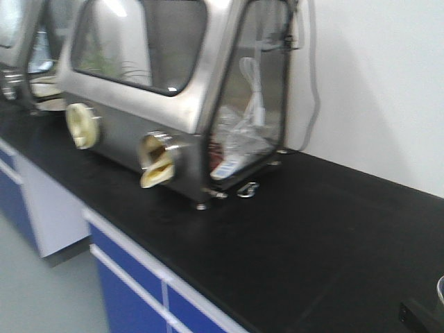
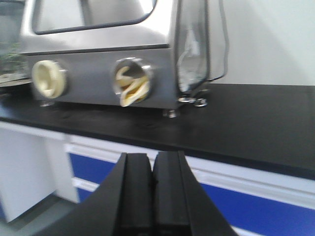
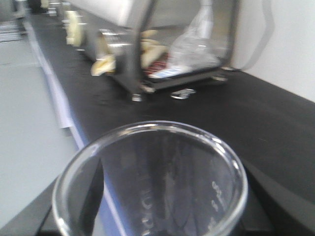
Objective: Pick beaker and place in left cabinet
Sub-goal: 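Drive away from the bench holding the beaker in the right gripper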
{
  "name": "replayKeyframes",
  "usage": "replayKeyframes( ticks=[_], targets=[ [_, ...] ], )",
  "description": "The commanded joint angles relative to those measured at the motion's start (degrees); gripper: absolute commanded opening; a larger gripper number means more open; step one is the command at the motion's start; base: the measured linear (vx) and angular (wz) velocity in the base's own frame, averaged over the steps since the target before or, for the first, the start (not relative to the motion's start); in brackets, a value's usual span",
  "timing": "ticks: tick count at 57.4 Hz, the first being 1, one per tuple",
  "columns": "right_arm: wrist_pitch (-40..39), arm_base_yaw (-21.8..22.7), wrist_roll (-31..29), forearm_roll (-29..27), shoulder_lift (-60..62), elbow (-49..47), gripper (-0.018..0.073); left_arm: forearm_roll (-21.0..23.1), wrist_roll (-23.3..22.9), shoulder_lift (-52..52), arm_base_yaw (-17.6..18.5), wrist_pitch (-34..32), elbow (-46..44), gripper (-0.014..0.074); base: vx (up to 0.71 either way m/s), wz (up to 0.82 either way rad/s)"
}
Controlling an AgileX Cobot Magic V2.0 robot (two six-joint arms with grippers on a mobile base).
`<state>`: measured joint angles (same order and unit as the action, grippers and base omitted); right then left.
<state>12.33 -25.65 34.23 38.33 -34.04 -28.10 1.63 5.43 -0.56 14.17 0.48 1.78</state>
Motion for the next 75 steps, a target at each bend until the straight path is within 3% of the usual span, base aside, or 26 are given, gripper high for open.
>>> replayKeyframes(
  ticks=[1,39,75],
  targets=[
    [-3.73,-0.08,-0.03,0.87,0.14,-1.75,-0.0004,0.47,-0.19,-1.04,0.32,-4.78,0.94,0.0001,-0.04,0.69],
    [-3.73,-0.08,-0.03,0.87,0.14,-1.75,-0.0004,0.47,-0.19,-1.04,0.32,-4.78,0.94,0.0001,0.09,0.69],
    [-3.73,-0.08,-0.03,0.87,0.14,-1.75,-0.0004,0.47,-0.19,-1.04,0.32,-4.78,0.94,0.0001,0.39,0.33]
  ],
)
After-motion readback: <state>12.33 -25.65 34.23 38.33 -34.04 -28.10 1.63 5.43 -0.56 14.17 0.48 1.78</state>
